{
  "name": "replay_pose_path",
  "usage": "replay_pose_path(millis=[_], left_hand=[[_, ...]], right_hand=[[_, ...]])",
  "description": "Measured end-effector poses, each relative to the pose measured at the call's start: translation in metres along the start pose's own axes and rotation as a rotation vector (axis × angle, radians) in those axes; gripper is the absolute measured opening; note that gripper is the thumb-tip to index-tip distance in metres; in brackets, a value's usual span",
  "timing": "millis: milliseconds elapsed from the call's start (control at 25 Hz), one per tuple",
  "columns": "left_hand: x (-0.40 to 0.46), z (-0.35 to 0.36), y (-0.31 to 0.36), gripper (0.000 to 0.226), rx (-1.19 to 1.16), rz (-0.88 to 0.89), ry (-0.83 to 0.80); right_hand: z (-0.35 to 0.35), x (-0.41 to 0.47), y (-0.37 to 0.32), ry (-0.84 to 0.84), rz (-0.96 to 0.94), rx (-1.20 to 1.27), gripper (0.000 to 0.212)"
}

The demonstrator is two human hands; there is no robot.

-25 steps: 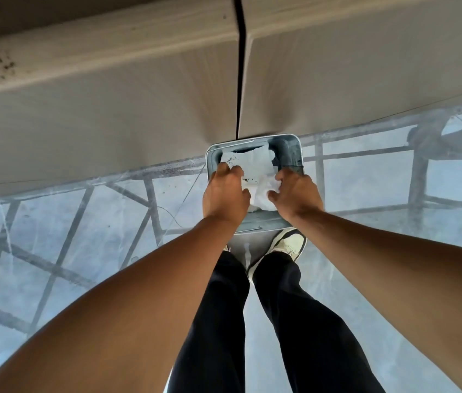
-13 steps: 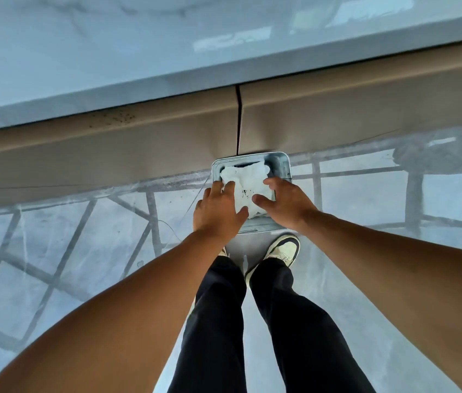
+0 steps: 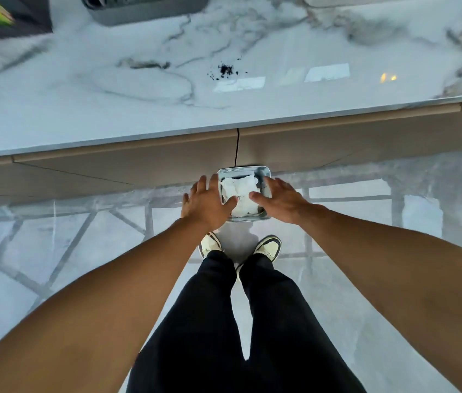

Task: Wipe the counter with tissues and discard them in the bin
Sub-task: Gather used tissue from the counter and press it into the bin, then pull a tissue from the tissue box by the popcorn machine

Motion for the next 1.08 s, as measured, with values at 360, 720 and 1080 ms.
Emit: replay_pose_path(millis=[360, 720, 1080], left_hand=[[-0.081, -0.074, 0.017, 0.080, 0.098, 0.109, 0.078], [-0.099, -0.138, 0.066, 0.087, 0.104, 0.249, 0.150], [-0.089, -0.172, 0.179, 0.080, 0.237, 0.486, 0.209]], right_hand=[[-0.062, -0.110, -0.024, 0.149, -0.003, -0.011, 0.086], [-0.109, -0.148, -0.060, 0.265, 0.019, -0.053, 0.092], [-0.189, -0.167, -0.015, 0.427, 0.128, -0.004, 0.088]])
Point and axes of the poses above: each hand's wrist, its own x-axis towards the middle knuckle, its own z-axis out of the palm, y = z × x, the point moved 6 cm from there along x, towards the middle knuckle, and after that the axes turned 10 degrees about -x, right-handed, at the moved point
